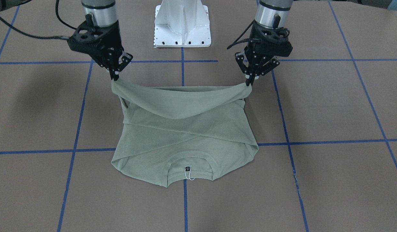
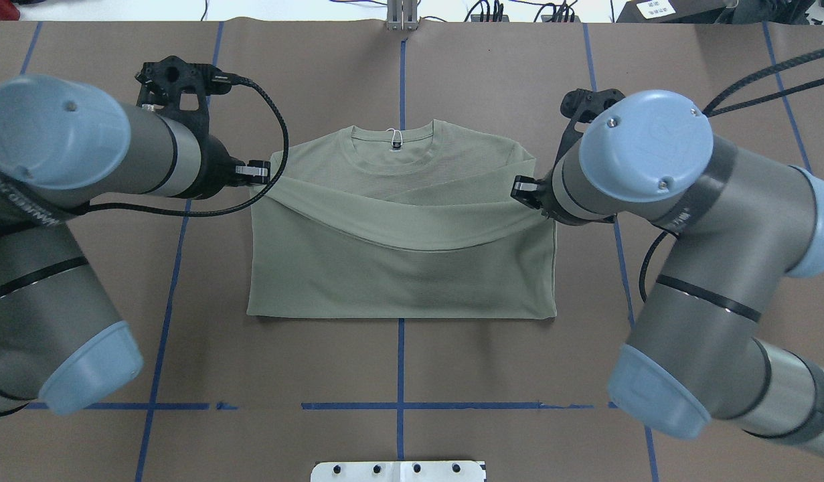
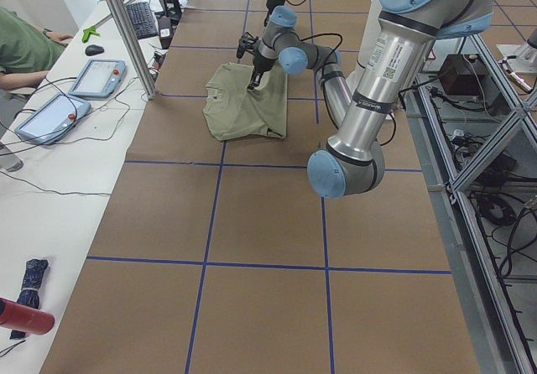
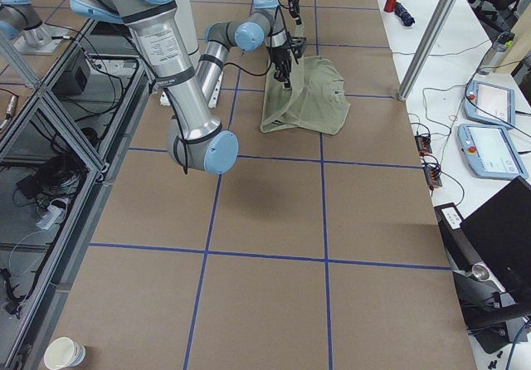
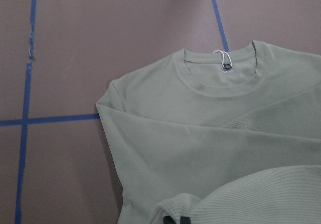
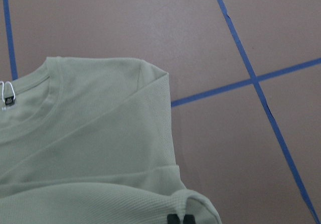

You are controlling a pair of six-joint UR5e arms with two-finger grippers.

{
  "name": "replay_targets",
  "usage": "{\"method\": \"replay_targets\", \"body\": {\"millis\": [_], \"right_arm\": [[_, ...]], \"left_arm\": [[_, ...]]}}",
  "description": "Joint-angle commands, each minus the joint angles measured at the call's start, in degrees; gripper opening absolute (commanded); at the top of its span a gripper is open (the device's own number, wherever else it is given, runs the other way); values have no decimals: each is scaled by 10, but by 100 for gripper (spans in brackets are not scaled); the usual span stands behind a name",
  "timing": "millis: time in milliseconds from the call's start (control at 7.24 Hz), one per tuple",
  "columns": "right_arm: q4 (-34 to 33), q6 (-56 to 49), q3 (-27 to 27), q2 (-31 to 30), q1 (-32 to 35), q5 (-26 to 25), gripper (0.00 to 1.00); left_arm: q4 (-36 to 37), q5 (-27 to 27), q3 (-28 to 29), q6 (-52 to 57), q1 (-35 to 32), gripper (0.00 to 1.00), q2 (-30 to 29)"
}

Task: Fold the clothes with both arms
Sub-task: 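Lift the hem with both grippers and fold it up toward the collar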

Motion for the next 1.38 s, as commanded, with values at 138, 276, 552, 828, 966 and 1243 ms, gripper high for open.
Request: {"method": "replay_targets", "body": {"millis": [138,276,552,828,966,1243], "right_arm": [[98,-46,-236,97,64,3,0],[137,-51,-283,102,73,3,0],[232,-56,-375,110,86,3,0],[235,-74,-389,119,101,11,0],[235,-76,-393,119,101,12,0],[236,-77,-399,121,93,11,0]], "left_arm": [[-156,4,204,7,-28,0,-40],[-191,18,263,7,-28,0,-64],[-245,26,331,19,-40,0,-71],[-244,26,335,45,-62,0,-72],[-244,26,338,45,-62,0,-72],[-245,26,359,45,-61,0,-82]]}}
